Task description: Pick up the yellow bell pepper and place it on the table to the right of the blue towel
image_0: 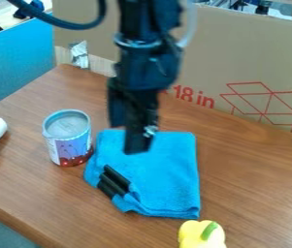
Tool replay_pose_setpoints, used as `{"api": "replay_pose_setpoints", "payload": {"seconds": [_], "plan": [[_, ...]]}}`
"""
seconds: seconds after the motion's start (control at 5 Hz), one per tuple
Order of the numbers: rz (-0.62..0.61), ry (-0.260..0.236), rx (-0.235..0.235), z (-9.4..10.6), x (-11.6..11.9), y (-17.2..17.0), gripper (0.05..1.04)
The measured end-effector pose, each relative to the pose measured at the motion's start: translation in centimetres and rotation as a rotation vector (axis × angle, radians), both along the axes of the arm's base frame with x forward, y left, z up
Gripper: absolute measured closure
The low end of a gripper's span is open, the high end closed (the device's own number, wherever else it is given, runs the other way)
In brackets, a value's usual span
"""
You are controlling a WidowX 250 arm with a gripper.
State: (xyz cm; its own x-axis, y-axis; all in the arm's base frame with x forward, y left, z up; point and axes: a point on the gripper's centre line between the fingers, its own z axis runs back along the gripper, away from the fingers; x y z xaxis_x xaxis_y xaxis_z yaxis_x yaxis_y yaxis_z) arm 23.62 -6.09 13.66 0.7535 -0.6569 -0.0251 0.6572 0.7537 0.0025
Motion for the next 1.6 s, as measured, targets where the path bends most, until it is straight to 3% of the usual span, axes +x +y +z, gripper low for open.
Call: {"api": "replay_pose_setpoints", "payload": {"seconds": [0.2, 0.6, 1.0, 1.2, 1.4, 1.6], "plan": [[-0.083, -0.036, -0.012, 1.0, -1.4, -2.8, 0.078], [-0.142, -0.044, -0.003, -0.5, -4.7, -4.8, 0.078], [-0.230, -0.088, -0.057, -2.3, -4.8, -6.7, 0.078], [-0.268, -0.084, -0.067, -3.3, -4.6, -7.8, 0.078], [-0.296, -0.114, -0.121, -4.0, -3.9, -9.0, 0.078], [-0.282, -0.123, -0.132, -4.5, -3.4, -9.1, 0.078]]}}
